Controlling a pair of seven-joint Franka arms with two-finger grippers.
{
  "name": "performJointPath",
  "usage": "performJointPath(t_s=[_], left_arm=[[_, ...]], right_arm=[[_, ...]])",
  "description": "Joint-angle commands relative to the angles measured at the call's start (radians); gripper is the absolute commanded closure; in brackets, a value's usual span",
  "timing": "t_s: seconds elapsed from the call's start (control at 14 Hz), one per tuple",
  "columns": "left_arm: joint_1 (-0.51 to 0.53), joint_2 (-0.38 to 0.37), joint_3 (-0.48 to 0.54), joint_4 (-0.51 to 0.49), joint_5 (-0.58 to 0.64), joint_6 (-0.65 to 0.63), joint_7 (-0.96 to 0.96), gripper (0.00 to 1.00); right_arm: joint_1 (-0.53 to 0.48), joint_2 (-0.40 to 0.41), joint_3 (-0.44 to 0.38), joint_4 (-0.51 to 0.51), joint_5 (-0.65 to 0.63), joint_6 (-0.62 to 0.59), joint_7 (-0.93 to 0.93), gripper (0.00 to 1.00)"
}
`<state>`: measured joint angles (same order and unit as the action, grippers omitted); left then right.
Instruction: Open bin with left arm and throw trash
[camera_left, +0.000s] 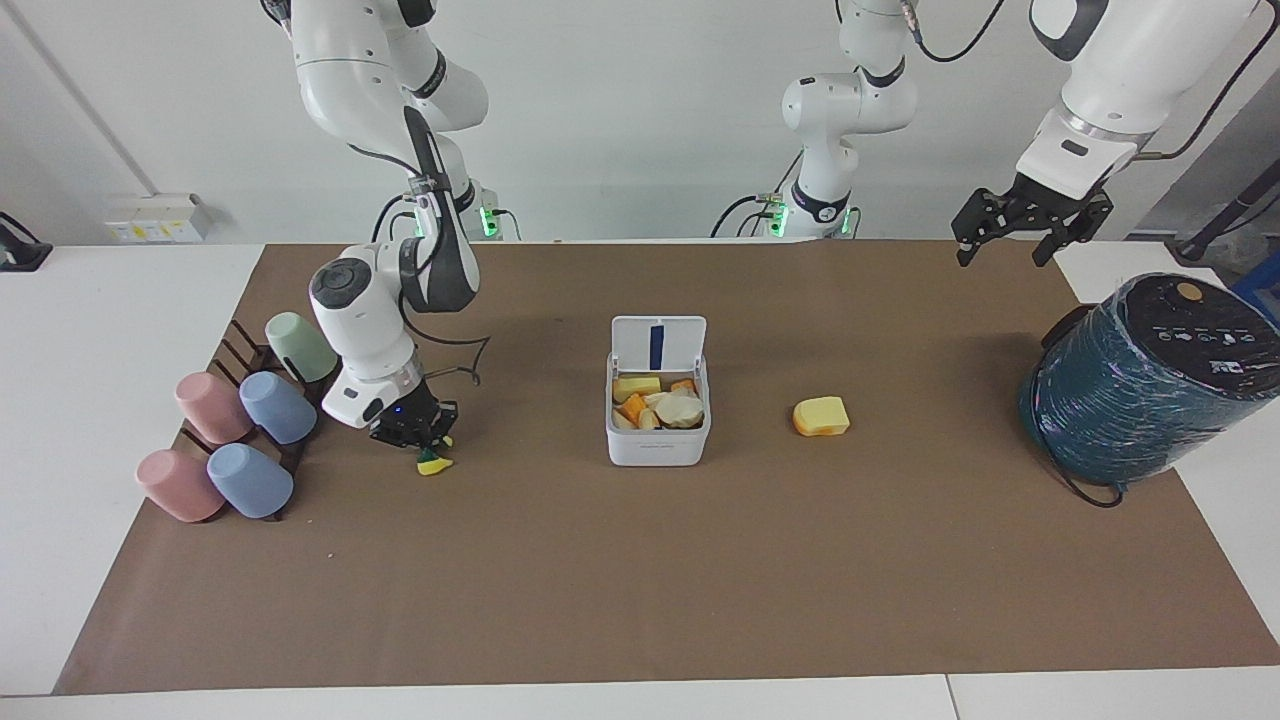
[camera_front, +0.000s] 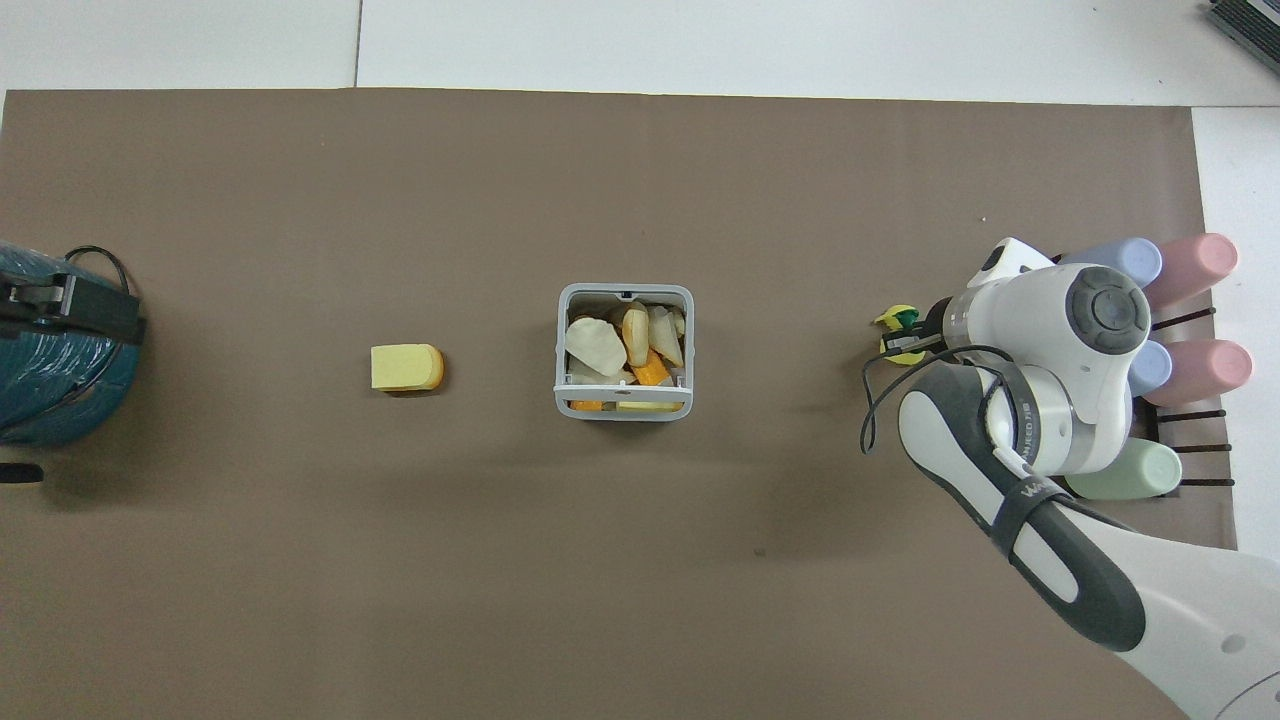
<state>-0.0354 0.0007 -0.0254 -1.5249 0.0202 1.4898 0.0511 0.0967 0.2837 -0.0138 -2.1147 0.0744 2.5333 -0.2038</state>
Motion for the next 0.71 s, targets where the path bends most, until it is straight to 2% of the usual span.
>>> performJointPath(t_s=[0.0, 0.43, 0.5, 0.64], left_arm=[[-0.035, -0.042, -0.002, -0.040, -0.009, -0.071, 0.001, 0.00], [-0.049, -0.044, -0.004, -0.047, -0.008, -0.051, 0.000, 0.00], [-0.047, -0.047, -0.004, -0.069, -0.008, -0.008, 0.003, 0.00], [-0.057, -0.097, -0.005, -0.198, -0.008, 0.163, -0.002, 0.00]], right_arm=[[-0.017, -0.008, 0.011, 0.012, -0.021, -0.020, 0.023, 1.00], [-0.017, -0.011, 0.011, 0.019, -0.019, -0.030, 0.024, 1.00], [-0.017, -0.011, 0.011, 0.019, -0.019, -0.030, 0.024, 1.00], [-0.017, -0.011, 0.012, 0.019, -0.019, -0.030, 0.024, 1.00]])
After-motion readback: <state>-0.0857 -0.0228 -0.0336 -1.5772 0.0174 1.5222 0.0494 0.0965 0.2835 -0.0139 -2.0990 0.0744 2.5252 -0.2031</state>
